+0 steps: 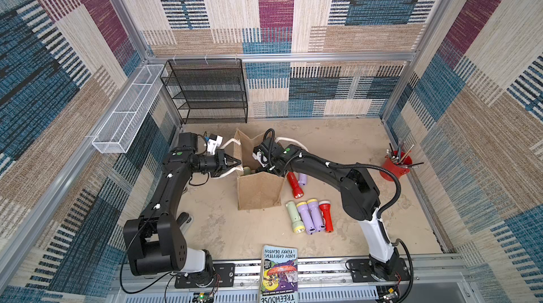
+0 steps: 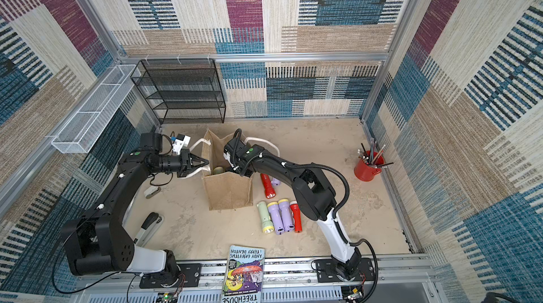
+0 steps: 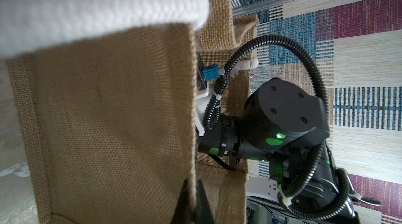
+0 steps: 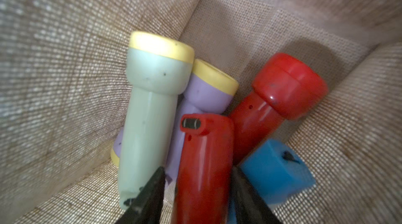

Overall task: Put the flashlights into the tote bags
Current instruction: Place the flashlight in the canvas bag.

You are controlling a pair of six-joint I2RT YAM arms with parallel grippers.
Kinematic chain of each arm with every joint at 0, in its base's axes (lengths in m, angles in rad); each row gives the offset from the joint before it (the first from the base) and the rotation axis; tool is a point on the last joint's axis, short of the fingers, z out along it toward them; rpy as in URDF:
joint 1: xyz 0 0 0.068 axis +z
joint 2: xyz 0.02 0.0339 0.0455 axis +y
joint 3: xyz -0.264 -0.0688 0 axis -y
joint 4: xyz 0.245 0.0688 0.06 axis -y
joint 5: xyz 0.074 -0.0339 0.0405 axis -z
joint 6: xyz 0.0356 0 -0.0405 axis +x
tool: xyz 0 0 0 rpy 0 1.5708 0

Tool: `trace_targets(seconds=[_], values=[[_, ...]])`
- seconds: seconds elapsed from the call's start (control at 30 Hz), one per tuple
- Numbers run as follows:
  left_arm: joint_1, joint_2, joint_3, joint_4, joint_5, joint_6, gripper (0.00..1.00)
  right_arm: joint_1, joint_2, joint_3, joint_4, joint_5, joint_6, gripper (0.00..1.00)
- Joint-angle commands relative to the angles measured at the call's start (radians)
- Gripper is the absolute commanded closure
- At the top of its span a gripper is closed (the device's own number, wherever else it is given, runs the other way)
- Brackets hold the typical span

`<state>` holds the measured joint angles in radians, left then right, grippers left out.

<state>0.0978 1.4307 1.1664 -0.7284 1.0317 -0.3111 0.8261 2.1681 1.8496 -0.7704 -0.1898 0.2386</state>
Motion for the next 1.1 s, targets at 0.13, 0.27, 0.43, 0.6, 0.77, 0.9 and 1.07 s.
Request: trace_targets(seconds=[0.13,0.27,0.43,0.6,0.77,0.9,1.07], values=[[0.001,-0.006,-0.005,0.020,0.024,0.004,1.00,-0.001,-0.086,0.047,-0.020,-0.066,-0.042,0.42],[0.002,-0.007,-0.006,0.021,0.019,0.003,1.00,-0.002,-0.168,0.034,0.030,-0.146,-0.065,0.41],[0.002,-0.008,-0.005,0.024,0.020,0.000,1.00,-0.004,-0.297,0.000,0.101,-0.118,-0.072,0.40],[0.002,-0.009,-0.007,0.024,0.018,0.001,1.00,-0.038,-0.463,-0.100,0.177,-0.020,-0.047,0.40],[0.002,-0.006,-0.005,0.024,0.016,0.001,1.00,-0.153,-0.670,-0.320,0.265,0.061,0.053,0.36],[0.003,-0.004,-0.005,0.024,0.013,0.001,1.00,-0.297,-0.804,-0.509,0.250,0.146,0.201,0.31],[0.003,0.005,0.001,0.024,0.011,-0.002,1.00,-0.420,-0.874,-0.724,0.261,0.111,0.290,0.29]])
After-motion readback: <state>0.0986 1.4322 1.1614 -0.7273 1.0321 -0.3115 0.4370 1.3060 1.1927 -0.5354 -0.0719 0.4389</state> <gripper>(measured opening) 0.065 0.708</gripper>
